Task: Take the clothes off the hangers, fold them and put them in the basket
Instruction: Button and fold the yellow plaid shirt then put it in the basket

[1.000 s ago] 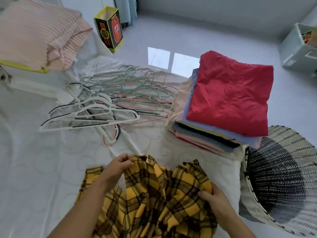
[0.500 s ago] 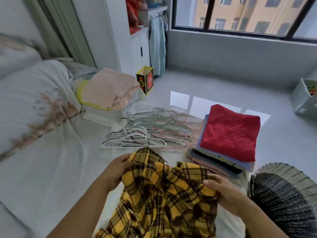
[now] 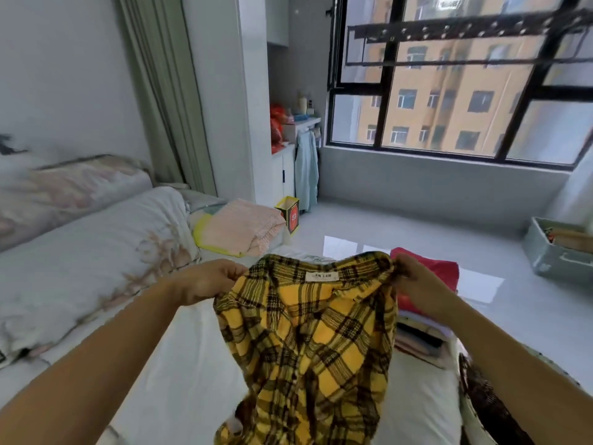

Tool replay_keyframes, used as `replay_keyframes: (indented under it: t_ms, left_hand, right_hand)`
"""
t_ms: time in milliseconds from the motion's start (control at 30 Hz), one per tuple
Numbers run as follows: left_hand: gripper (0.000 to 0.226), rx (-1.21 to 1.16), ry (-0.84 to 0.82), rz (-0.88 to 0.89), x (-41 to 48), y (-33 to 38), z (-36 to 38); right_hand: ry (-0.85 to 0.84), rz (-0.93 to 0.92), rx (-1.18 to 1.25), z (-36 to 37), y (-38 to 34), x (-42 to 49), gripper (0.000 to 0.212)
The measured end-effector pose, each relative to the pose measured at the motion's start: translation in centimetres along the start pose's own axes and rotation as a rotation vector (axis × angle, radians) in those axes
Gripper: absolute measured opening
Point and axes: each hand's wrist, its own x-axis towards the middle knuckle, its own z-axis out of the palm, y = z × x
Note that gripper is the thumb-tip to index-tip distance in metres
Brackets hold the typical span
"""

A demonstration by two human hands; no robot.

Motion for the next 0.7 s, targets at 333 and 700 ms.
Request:
replay_keyframes:
  t_ms: [333, 700]
  left_hand:
    - [0.02, 0.126, 0.092, 0.188, -4.6, 0.0, -8.0]
    - [0.022, 0.372, 0.252, 0.495, -10.0, 2.2, -10.6]
  right_hand:
    - [0.297, 0.118, 0.176, 7.4, -10.4, -5.0, 0.01]
    - [0.508, -0.018, 0.026, 8.8, -18.5, -10.9, 0.012]
